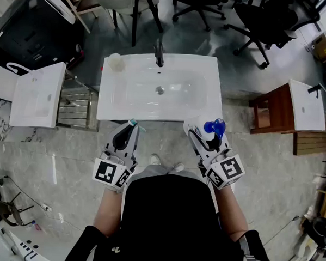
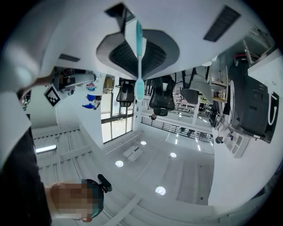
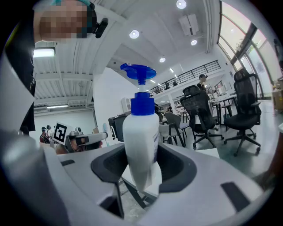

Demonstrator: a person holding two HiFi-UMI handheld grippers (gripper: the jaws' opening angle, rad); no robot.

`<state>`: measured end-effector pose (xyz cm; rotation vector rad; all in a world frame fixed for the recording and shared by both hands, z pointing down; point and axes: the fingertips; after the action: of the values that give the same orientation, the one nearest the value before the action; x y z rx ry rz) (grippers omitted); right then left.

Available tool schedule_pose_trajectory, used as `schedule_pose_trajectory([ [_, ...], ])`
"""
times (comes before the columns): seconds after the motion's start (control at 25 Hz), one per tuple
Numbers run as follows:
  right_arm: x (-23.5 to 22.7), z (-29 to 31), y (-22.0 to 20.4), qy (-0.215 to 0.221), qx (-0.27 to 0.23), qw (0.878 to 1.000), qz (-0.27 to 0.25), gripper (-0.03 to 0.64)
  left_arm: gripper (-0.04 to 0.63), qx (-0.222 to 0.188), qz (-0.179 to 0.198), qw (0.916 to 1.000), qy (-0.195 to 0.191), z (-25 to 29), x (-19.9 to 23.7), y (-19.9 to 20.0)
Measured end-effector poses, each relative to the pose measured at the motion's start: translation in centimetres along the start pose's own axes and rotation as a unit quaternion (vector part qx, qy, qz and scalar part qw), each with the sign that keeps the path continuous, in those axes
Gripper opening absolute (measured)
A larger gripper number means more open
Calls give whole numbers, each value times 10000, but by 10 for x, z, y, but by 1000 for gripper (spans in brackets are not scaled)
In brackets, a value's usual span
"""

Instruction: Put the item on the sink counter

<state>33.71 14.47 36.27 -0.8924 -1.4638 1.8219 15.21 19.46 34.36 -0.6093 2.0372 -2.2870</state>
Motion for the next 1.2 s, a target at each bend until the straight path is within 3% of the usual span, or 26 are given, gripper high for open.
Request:
schedule_pose_trajectory([
  [0.8,46,72,5,-21,204,9997,-96,212,34,-197,-54,9997,94,-58,79,10],
  [1.2,37,126,1,173,479,9985,-200,212,35,-179,-260,9985,452,-62,118,2],
])
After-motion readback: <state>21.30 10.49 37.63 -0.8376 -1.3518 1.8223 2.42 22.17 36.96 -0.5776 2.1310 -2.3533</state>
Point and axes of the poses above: the fingertips, and each gripper's own axes: z forward along the fingers, x to its left, y out of its top, and after that the axes turned 8 degrees about -z, right-handed
